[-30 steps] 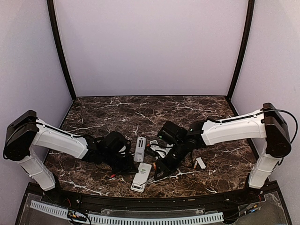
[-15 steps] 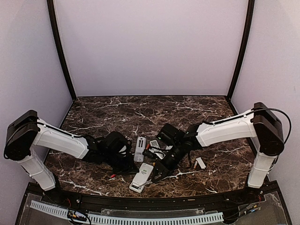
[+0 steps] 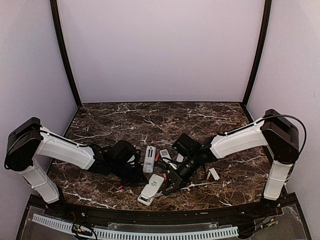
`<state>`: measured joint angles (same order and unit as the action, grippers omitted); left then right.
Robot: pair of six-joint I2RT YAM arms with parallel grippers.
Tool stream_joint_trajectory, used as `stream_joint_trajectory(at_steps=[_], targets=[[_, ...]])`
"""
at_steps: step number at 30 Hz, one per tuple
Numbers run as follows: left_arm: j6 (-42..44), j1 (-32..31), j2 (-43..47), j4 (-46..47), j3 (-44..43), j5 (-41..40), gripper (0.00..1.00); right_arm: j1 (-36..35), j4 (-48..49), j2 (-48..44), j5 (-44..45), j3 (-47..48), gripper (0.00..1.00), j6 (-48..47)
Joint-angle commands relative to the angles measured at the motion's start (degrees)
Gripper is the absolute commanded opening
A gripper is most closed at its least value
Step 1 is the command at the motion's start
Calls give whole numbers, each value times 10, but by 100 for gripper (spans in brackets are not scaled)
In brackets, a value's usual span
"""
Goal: Unload the batteries from the remote control
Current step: Remove the battery from the remote control without the battery cover.
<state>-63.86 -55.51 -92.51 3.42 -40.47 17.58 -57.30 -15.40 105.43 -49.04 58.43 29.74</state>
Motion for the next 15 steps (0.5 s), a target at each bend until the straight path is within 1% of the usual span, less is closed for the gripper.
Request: stream_joint_trajectory(at_steps=[1,7,15], targets=[[-3,-15,-19,-9,0,36,9,5,51,7,-48,-16,0,24],[-4,-14,-19,-8,1,36,9,9,81,2,-65,-26,0,46],[-5,-15,-19,-8,2,36,9,10,78,1,-61,-26,0,46]])
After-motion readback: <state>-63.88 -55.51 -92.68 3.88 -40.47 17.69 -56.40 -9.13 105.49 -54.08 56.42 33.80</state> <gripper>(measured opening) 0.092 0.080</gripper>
